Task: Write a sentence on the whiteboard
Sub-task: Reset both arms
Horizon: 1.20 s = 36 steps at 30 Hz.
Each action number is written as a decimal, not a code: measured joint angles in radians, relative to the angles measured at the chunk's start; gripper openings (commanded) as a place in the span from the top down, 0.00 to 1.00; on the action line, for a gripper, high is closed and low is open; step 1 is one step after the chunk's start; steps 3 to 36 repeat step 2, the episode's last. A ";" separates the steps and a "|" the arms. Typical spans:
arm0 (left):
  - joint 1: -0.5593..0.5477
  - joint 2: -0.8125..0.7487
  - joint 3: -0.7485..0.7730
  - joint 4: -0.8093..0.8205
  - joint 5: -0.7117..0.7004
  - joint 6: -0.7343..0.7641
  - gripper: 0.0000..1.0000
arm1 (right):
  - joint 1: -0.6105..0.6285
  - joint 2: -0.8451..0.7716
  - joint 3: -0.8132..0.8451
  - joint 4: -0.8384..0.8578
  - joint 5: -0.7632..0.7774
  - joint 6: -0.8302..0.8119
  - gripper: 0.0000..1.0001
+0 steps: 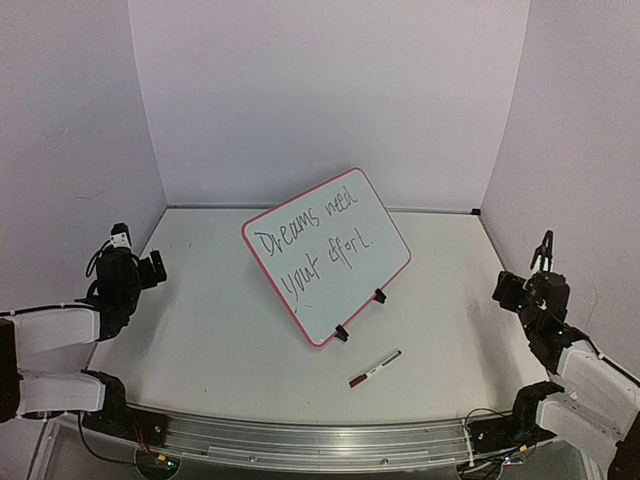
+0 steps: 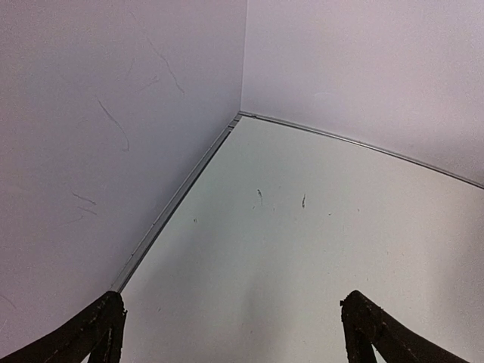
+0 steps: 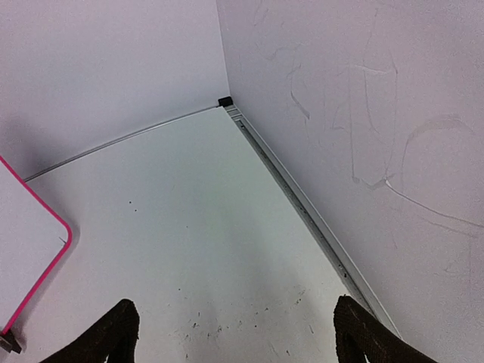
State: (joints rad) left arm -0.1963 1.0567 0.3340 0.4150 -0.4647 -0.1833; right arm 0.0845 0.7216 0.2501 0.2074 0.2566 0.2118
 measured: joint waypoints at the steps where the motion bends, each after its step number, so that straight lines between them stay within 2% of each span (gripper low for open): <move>1: 0.000 0.000 0.000 0.006 -0.003 0.000 0.00 | 0.000 0.000 0.000 0.005 0.002 -0.001 0.15; 36: 0.000 0.000 0.000 0.012 -0.005 0.000 0.00 | 0.000 0.000 0.000 0.008 0.004 -0.001 0.15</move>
